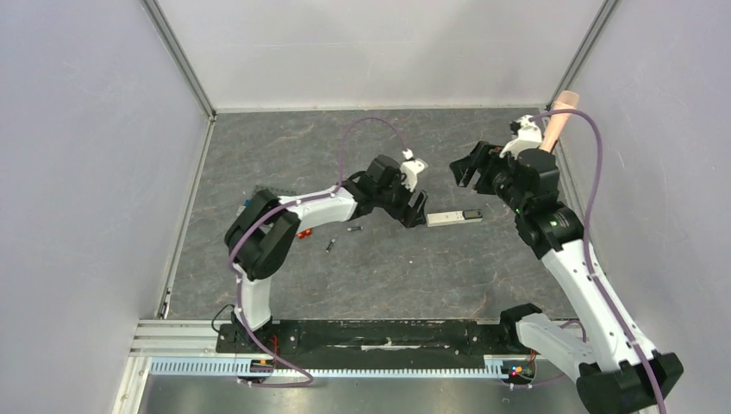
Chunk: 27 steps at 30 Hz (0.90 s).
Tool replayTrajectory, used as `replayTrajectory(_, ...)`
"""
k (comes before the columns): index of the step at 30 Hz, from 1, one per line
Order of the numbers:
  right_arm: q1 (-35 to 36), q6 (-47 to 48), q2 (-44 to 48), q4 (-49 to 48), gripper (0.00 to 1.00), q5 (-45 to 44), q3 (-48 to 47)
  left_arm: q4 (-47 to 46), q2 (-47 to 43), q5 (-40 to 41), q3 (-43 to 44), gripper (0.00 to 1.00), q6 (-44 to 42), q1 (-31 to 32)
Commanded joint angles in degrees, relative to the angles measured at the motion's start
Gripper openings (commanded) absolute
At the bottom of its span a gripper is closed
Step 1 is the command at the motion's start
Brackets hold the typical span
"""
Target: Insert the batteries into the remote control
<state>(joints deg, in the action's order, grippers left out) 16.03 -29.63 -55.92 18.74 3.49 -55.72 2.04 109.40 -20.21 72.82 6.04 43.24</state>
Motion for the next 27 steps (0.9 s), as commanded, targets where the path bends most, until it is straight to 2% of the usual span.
replayTrajectory(1, 0.1, -2.7, 4.6, 1.8, 0.76, -6.7, -4.7, -9.2, 5.3, -2.5, 5.3, 0.85, -8.7, 3.8)
replayTrajectory(6, 0.1, -2.8, 6.4, 3.5, 0.76, -9.6, -5.0, -9.1, 11.6, -2.3, 11.0, 0.83, -11.9, 6.7)
replayTrajectory(10, 0.1, -2.1, 6.5, 5.0, 0.77, -10.0, -6.0, -7.5, 14.8, 1.4, 13.5, 0.83, -15.5, 9.1)
replayTrajectory(18, 0.1, -1.8, 6.7, 5.8, 0.77, -10.3, -7.6, 6.3, 22.3, 7.8, 25.7, 0.82, -16.1, 9.8)
replayTrajectory(21, 0.1, -2.0, 6.8, 5.9, 0.77, -10.1, -7.6, 9.1, 23.9, 8.4, 27.7, 0.80, -16.7, 9.8)
replayTrajectory(23, 0.1, -2.0, 6.9, 6.0, 0.77, -10.3, -7.5, 9.9, 24.4, 9.4, 28.1, 0.78, -16.6, 9.8)
replayTrajectory(27, 0.1, -2.2, 6.9, 6.0, 0.77, -10.2, -7.3, 10.3, 24.6, 9.3, 28.3, 0.65, -16.2, 9.8)
